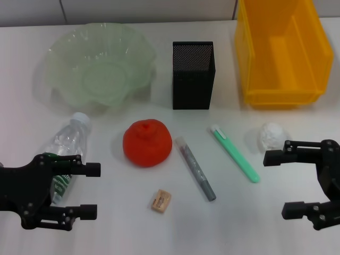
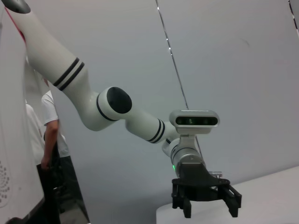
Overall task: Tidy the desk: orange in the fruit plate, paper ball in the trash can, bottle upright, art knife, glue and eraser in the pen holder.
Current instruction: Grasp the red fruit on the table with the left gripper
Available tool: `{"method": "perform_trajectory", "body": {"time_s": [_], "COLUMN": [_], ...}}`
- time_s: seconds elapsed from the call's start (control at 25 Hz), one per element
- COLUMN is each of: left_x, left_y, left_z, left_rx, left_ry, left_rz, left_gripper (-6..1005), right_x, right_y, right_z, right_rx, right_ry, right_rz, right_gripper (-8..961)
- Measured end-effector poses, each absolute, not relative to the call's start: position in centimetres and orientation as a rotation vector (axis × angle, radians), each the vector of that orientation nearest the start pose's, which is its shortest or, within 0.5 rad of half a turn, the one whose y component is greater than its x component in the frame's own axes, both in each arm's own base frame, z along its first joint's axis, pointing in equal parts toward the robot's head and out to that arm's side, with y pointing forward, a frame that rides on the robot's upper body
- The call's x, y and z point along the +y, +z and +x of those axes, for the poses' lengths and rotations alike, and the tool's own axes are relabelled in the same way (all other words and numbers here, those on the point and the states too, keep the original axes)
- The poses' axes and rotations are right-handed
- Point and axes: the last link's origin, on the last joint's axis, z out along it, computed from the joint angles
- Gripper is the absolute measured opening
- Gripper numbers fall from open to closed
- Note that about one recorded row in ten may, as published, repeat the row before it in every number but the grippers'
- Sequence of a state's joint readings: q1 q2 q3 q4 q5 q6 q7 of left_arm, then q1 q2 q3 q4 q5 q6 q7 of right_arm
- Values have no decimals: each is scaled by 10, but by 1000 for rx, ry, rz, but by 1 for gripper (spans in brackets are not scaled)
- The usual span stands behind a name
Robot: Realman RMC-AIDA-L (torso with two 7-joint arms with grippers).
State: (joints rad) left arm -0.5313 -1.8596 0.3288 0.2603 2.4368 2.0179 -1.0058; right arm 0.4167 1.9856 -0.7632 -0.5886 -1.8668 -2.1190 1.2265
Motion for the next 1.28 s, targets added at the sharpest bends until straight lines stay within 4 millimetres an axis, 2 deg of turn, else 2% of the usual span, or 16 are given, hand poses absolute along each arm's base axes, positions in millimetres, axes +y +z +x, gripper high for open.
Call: {"method": "perform_trajectory", "body": {"time_s": [0.4, 0.64, 0.76, 0.88, 0.92, 0.96, 1.04, 1.16, 1.24, 1.28], "left_x": [251, 272, 293, 319, 332, 332, 345, 359, 359, 361], "left_y": [41, 47, 48, 43, 36, 36, 23, 7, 7, 1], "left_z": [-296, -284, -268, -246, -236, -236, -227, -225, -225, -225], "left_rx": [-462, -427, -412, -368, -355, -355, -351, -352, -352, -344], "left_ry": [-997, -1016, -929, -780, -678, -678, -547, -403, -403, -359], "left_rz": [-3012, -2918, -2909, -2902, -2917, -2917, -2949, -2946, -2946, -2952], "left_gripper": [778, 774, 772, 771, 770, 763, 748, 726, 712, 705], "right_x": [245, 248, 251, 253, 252, 251, 248, 244, 241, 240], "right_y": [34, 33, 35, 38, 40, 41, 44, 46, 48, 49], "right_z": [258, 262, 268, 277, 280, 283, 289, 295, 299, 301], "right_rx": [358, 390, 427, 477, 492, 506, 531, 558, 575, 583], "right_ry": [1188, 1164, 1154, 1153, 1151, 1149, 1145, 1144, 1139, 1137], "right_rz": [-3011, -2964, -2885, -2792, -2767, -2742, -2704, -2663, -2640, -2629], "right_gripper": [826, 827, 827, 826, 826, 826, 826, 826, 826, 826]}}
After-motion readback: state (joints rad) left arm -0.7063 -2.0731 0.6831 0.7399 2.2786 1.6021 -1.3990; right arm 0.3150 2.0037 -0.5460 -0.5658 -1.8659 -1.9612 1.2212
